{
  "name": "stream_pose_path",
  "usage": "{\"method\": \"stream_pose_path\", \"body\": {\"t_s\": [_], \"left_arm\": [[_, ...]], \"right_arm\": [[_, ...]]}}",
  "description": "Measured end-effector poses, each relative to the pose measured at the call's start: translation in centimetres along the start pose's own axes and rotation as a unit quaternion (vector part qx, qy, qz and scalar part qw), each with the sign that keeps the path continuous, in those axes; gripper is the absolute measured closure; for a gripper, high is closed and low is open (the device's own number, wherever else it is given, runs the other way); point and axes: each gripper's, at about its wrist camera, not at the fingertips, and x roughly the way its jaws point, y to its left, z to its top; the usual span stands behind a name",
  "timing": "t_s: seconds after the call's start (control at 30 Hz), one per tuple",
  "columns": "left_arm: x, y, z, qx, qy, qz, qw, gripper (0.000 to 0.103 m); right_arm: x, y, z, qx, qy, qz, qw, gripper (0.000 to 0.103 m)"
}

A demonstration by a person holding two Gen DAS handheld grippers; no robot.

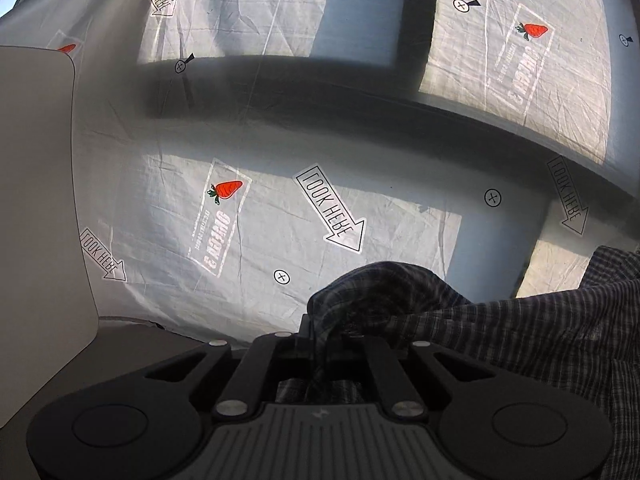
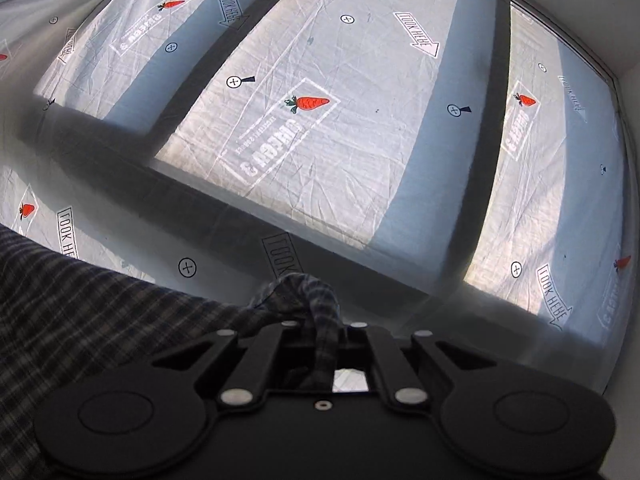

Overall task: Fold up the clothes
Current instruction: 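Lower the shirt onto the table and open both grippers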

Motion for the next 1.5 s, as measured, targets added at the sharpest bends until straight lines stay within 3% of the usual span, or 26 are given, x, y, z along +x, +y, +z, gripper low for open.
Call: {"method": "stream_pose_path", "body": {"t_s": [0.07,0.1,0.13,0.2,0.23,0.33,0.43,0.63,0.7,0.83,1.0,1.27,1.4,1.5], "left_arm": [[5.6,0.4,-3.2,0.002,0.063,0.022,0.9978,0.092],[8.4,0.7,-5.2,0.001,0.100,0.043,0.9941,0.085],[10.9,1.4,-7.6,-0.008,0.137,0.064,0.9884,0.084],[12.6,2.4,-10.3,-0.021,0.182,0.074,0.9803,0.082],[13.3,2.8,-11.6,-0.028,0.203,0.079,0.9757,0.075],[11.9,3.7,-14.6,-0.035,0.228,0.078,0.9699,0.048],[10.1,4.1,-16.7,-0.028,0.258,0.076,0.9629,0.044],[4.3,3.3,-19.6,0.001,0.304,0.064,0.9504,0.037],[2.2,2.5,-20.6,0.018,0.314,0.064,0.9470,0.036],[-2.3,0.9,-22.7,0.048,0.331,0.057,0.9408,0.027],[-5.8,-1.2,-25.4,0.084,0.360,0.039,0.9283,0.023],[-9.6,-2.6,-30.5,0.124,0.389,0.042,0.9119,0.016],[-10.2,-3.4,-32.4,0.152,0.361,0.059,0.9181,0.000],[-10.2,-2.7,-32.6,0.119,0.358,0.061,0.9242,0.000]], "right_arm": [[4.1,1.7,-3.6,0.000,0.080,0.030,0.996,0.091],[6.0,3.1,-5.8,-0.011,0.131,0.042,0.990,0.076],[7.6,4.7,-8.3,-0.022,0.183,0.053,0.981,0.071],[8.3,6.3,-11.5,-0.013,0.233,0.076,0.969,0.069],[7.8,6.5,-13.1,0.009,0.255,0.090,0.963,0.063],[5.8,6.9,-17.3,0.045,0.311,0.120,0.942,0.055],[2.4,6.5,-20.6,0.037,0.359,0.102,0.927,0.055],[-6.2,2.1,-23.5,0.109,0.422,0.070,0.897,0.054],[-9.0,0.6,-24.5,0.134,0.442,0.059,0.885,0.054],[-14.6,-0.6,-24.6,0.180,0.450,0.062,0.873,0.054],[-20.3,-1.4,-24.2,0.219,0.435,0.086,0.869,0.056],[-24.9,-2.7,-25.1,0.225,0.436,0.119,0.863,0.060],[-26.4,-3.6,-25.8,0.220,0.449,0.118,0.858,0.060],[-27.4,-3.9,-25.9,0.213,0.448,0.128,0.859,0.060]]}}
